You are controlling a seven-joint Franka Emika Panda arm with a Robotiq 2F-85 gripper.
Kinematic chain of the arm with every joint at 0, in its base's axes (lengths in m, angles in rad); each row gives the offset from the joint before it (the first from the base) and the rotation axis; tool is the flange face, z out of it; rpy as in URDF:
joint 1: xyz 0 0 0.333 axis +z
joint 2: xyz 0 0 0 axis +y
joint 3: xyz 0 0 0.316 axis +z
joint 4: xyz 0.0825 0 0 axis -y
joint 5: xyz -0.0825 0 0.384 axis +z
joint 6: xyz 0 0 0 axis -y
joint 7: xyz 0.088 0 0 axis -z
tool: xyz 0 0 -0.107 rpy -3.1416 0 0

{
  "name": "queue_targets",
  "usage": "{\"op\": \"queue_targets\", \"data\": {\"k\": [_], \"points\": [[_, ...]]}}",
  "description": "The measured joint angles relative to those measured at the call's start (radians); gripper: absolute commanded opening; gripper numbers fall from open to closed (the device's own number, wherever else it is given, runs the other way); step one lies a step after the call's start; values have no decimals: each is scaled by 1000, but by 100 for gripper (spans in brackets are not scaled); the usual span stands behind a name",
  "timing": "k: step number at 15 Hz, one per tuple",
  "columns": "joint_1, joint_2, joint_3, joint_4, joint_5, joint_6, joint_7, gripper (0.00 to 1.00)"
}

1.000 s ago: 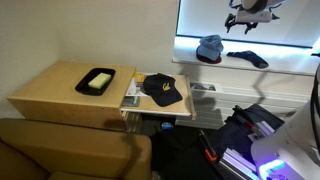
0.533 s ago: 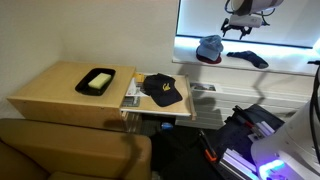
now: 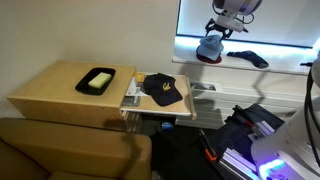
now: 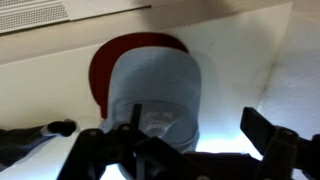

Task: Put the blue cap on top of the black one in the drawer

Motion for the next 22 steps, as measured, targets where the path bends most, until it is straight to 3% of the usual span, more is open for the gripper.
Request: {"op": "queue_targets", "data": {"k": [5,11,14,17,22], "points": [[-4,188,-194,175,-16,95,-18,100],[25,218,-198,203,-16,97,13,100],[114,242,-187,227,-15,124,102,100],[202,290,-230,261,-19,146,176,100],[197,290,-230,261,-19,146,176,100]]}}
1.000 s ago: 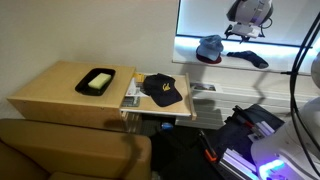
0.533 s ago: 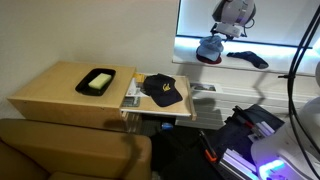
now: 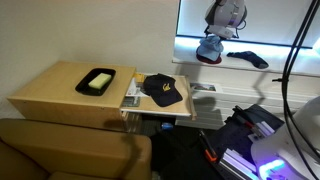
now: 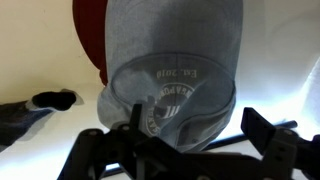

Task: Put the blue cap on top of the black one in the drawer

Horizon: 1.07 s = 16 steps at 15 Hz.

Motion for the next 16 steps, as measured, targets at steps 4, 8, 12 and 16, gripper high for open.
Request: {"op": "queue_targets", "data": {"k": [4,8,12,16], "points": [[9,16,-23,1,0,1,16,100],[11,29,-32,8,0,-1,20,100],[22,37,-70,9,-1,-1,44,73],[20,38,-70,9,0,-1,44,44]]}}
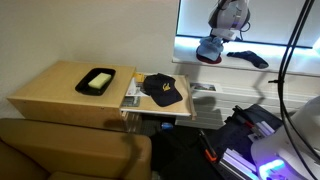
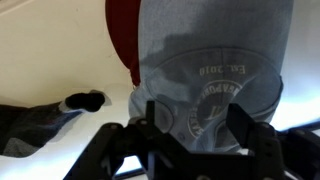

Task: Put the blue cap on top of the black one in the drawer

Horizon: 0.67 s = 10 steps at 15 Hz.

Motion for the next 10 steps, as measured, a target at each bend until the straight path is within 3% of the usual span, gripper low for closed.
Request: {"op": "queue_targets", "data": {"k": [6,10], "points": [[-1,0,1,0,0,-2,0,2],[-1,0,1,0,0,-3,0,0]]}}
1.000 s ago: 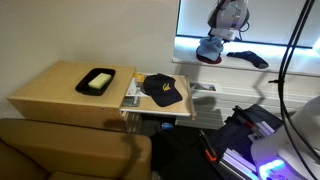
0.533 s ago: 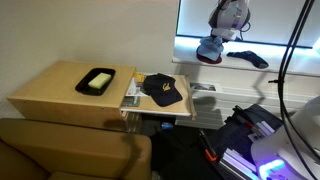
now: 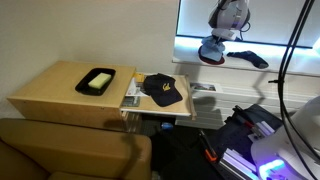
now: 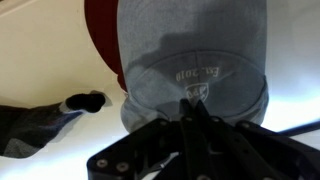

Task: Put the blue cap on top of the black one in the drawer

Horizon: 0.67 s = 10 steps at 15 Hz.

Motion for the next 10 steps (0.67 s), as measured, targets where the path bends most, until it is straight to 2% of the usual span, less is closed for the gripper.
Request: {"op": "queue_targets", "data": {"k": [3,5,7,10], "points": [[-9,-5,10,0,9,3,0,1],[-52,-20,63,0,29,6,-7,1],[-138,-45,171,0,65,6,-52,1],[-305,-73,385,0,131,-7,-176,1]]}}
